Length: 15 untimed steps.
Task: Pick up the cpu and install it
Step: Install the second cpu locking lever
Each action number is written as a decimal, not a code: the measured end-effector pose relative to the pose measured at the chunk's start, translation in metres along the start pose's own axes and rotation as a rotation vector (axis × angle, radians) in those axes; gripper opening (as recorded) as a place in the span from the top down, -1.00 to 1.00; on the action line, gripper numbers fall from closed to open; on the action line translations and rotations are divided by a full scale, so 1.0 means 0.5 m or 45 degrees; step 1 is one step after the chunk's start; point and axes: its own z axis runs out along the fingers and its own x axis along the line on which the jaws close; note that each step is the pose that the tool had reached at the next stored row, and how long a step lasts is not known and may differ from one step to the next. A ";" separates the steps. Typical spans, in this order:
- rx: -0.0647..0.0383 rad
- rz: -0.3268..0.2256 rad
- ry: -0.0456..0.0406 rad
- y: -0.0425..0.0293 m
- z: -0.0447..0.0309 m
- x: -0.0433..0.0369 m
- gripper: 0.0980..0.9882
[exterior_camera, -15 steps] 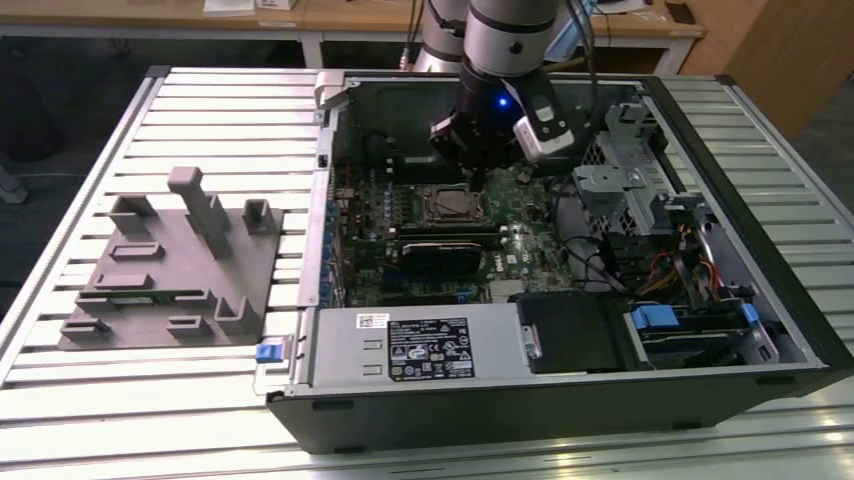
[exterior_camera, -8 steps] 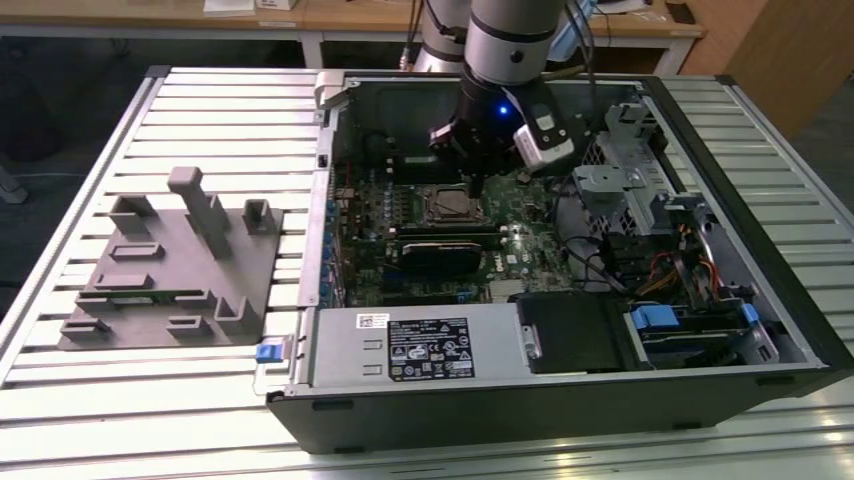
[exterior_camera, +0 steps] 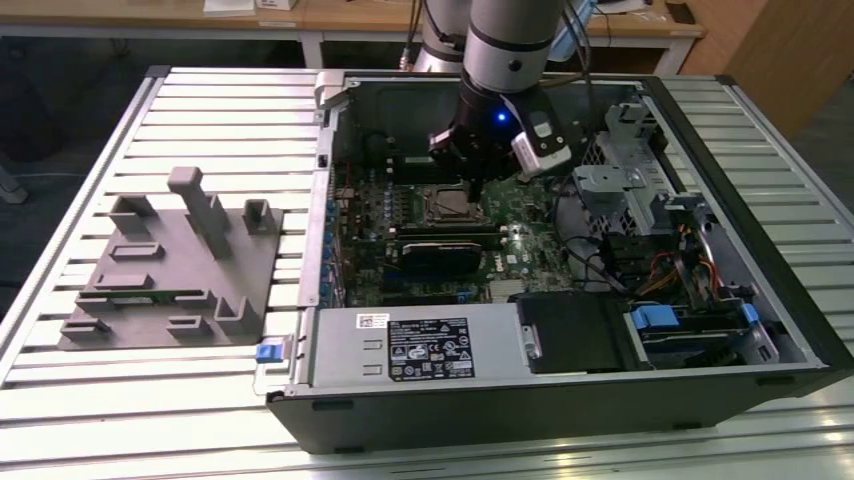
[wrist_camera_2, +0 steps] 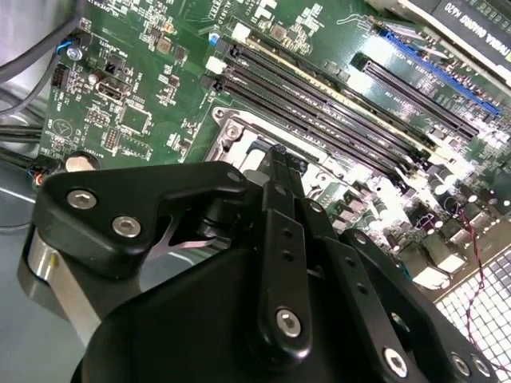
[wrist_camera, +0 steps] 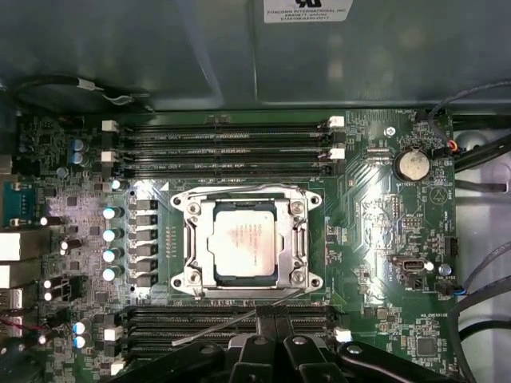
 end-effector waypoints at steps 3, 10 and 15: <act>0.000 0.000 0.000 0.000 0.001 0.000 0.98; 0.000 0.000 0.000 -0.005 0.004 0.004 0.98; 0.000 -0.001 0.000 -0.008 0.007 0.014 0.98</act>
